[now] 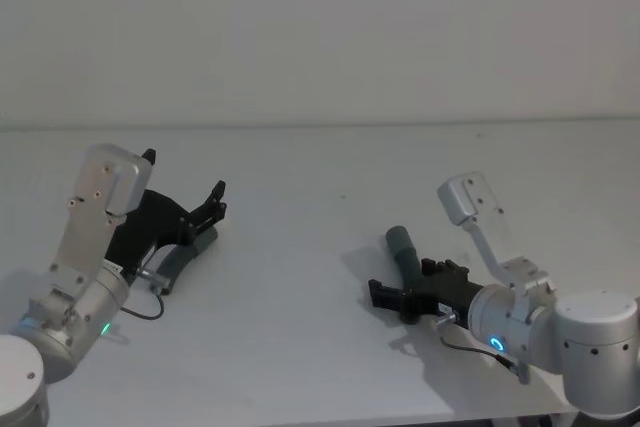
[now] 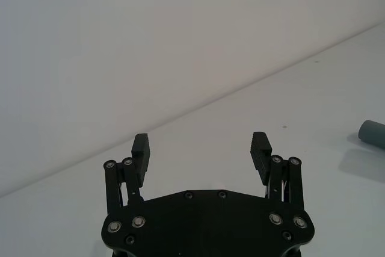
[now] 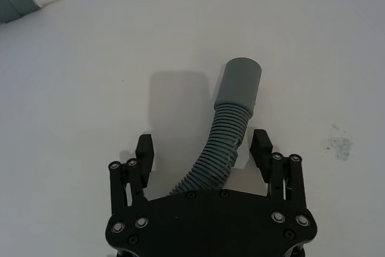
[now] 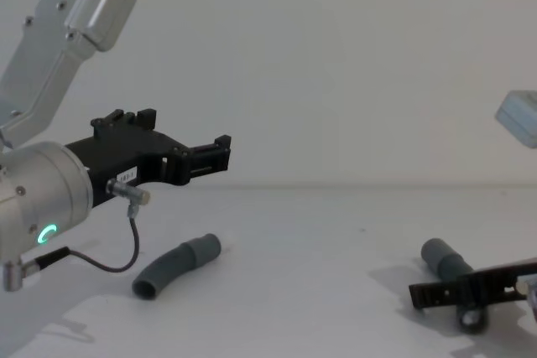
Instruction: Use both hands to pick up one end of the pipe from the table, align the ends, and insert them.
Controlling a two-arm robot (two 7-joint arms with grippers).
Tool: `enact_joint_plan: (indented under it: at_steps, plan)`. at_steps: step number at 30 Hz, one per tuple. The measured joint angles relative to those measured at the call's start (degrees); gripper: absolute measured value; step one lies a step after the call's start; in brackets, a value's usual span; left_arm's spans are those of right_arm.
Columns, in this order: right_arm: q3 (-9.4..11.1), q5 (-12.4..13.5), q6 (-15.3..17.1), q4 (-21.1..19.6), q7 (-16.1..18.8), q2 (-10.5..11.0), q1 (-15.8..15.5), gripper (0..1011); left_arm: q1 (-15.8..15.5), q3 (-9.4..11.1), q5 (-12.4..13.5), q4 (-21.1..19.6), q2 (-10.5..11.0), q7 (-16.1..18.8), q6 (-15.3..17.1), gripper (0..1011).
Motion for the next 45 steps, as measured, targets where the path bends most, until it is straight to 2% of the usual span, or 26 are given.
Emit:
enact_joint_plan:
  at_steps: [2, 20, 30, 33, 40, 43, 45]
  plan:
    - [-0.08, -0.08, 0.09, 0.08, 0.03, 0.02, 0.1, 1001, 0.0, 0.0, 0.0, 0.0, 0.0, 0.0, 0.0, 1002]
    - [-0.42, -0.47, 0.6, 0.51, 0.15, 0.14, 0.55, 982, 0.0, 0.0, 0.0, 0.0, 0.0, 0.0, 0.0, 1002]
    - [-0.45, -0.57, 0.63, 0.6, 0.05, 0.18, 0.63, 753, 0.0, 0.0, 0.0, 0.0, 0.0, 0.0, 0.0, 1001]
    - [-0.45, -0.62, 0.67, 0.61, 0.03, 0.18, 0.63, 645, 0.0, 0.0, 0.0, 0.0, 0.0, 0.0, 0.0, 1002]
    - [-0.48, -0.62, 0.69, 0.62, 0.04, 0.16, 0.64, 489, 0.0, 0.0, 0.0, 0.0, 0.0, 0.0, 0.0, 1002]
    - [-0.5, -0.61, 0.73, 0.62, 0.07, 0.16, 0.64, 363, 0.0, 0.0, 0.0, 0.0, 0.0, 0.0, 0.0, 1001]
    - [-0.51, -0.61, 0.76, 0.62, 0.08, 0.16, 0.64, 335, 0.0, 0.0, 0.0, 0.0, 0.0, 0.0, 0.0, 1002]
